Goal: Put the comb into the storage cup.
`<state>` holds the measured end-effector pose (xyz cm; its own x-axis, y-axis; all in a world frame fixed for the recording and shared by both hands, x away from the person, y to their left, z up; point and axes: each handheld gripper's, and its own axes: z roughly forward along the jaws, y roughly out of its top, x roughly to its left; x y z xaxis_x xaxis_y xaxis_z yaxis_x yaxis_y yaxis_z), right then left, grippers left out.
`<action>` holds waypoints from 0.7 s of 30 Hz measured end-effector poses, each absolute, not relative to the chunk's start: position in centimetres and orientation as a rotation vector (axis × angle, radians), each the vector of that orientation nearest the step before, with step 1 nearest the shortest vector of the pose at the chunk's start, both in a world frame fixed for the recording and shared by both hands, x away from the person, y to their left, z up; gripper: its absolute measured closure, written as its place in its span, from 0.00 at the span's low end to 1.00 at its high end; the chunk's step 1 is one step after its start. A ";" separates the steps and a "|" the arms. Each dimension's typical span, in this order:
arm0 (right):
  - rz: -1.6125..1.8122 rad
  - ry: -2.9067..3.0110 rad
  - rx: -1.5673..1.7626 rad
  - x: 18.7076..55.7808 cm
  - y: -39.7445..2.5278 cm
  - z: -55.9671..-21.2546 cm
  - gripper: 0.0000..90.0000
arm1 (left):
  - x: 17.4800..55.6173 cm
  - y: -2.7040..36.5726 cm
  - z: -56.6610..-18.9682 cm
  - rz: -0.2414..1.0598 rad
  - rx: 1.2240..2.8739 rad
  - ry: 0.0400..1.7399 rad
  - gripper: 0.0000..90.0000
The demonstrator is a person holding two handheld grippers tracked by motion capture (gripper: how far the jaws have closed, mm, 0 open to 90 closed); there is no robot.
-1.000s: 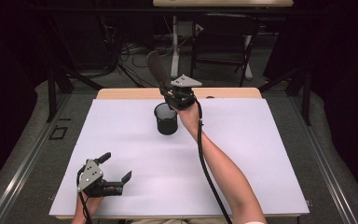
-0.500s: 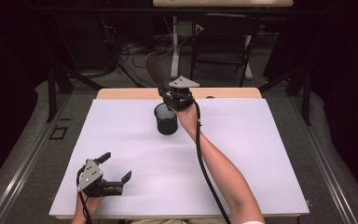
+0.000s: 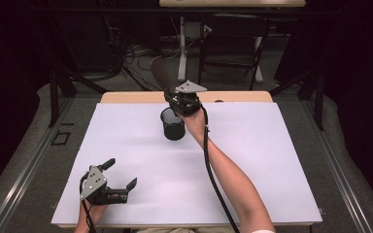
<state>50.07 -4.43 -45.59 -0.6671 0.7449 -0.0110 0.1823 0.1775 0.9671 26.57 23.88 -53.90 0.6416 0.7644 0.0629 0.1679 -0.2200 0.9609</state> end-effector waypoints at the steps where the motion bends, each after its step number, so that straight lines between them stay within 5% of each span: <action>1: 1.512 1.967 0.864 50.1 -4.4 -45.7 0.81 | 26.6 23.9 -53.9 0.662 1.739 0.761 0.00; 21: 1.502 1.997 0.876 50.2 -4.2 -46.9 0.81 | 26.6 24.0 -53.9 0.663 1.739 0.764 0.00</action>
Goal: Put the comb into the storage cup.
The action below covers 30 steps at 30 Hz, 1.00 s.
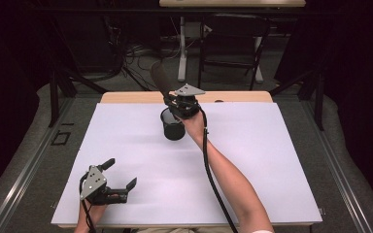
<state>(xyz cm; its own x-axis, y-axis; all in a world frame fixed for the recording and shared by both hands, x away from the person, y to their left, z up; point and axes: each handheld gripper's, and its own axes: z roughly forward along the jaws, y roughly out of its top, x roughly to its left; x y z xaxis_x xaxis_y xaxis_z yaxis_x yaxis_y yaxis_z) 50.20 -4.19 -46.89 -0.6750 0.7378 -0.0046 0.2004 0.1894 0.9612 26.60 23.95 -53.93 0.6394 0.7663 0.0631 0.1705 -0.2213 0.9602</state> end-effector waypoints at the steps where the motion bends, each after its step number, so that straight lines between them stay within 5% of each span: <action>1: 1.501 1.999 0.876 50.2 -4.2 -47.0 0.81 | 26.6 24.0 -53.9 0.663 1.739 0.764 0.00; 30: 1.476 2.048 0.896 50.2 -3.9 -48.2 0.81 | 26.6 24.0 -53.9 0.666 1.739 0.763 0.00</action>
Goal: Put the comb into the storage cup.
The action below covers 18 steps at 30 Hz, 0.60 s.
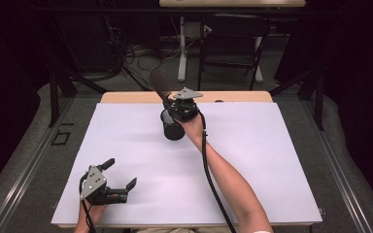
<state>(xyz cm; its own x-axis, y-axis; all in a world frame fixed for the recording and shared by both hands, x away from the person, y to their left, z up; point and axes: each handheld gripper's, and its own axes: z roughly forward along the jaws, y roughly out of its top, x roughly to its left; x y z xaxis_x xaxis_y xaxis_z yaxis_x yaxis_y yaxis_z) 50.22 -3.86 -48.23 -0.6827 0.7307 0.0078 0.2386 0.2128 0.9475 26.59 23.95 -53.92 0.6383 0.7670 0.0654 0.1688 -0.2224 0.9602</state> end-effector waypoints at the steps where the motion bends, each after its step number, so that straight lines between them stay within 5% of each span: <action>1: 1.474 2.048 0.893 50.2 -3.9 -48.3 0.81 | 26.6 23.9 -53.9 0.665 1.739 0.763 0.00; 18: 1.460 2.074 0.889 50.1 -3.8 -48.7 0.81 | 26.6 23.9 -53.9 0.663 1.739 0.764 0.00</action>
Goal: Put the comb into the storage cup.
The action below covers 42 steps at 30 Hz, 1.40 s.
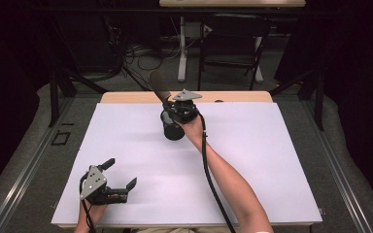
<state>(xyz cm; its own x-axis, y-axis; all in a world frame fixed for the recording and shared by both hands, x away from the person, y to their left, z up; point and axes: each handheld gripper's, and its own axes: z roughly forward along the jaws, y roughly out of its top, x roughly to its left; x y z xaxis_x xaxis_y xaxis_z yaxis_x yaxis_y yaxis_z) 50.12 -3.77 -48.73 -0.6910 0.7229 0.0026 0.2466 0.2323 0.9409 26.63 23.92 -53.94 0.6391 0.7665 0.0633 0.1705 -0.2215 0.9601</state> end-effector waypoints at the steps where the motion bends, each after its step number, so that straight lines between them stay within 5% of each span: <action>1: 1.459 2.076 0.889 50.1 -3.8 -48.8 0.81 | 26.6 23.9 -53.9 0.663 1.740 0.764 0.00; 26: 1.407 2.100 0.934 49.7 -4.0 -49.8 0.79 | 26.6 24.0 -53.9 0.667 1.736 0.765 0.00; 42: 1.337 2.179 0.994 48.0 -5.6 -48.8 0.32 | 26.7 23.8 -53.9 0.660 1.739 0.761 0.00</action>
<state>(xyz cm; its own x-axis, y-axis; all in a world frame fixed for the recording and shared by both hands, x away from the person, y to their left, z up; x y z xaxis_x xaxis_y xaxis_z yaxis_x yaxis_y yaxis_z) 47.99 -5.61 -48.80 -0.6695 0.7422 0.0314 0.3640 0.2910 0.8848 26.70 23.80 -53.95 0.6423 0.7640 0.0618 0.1696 -0.2202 0.9606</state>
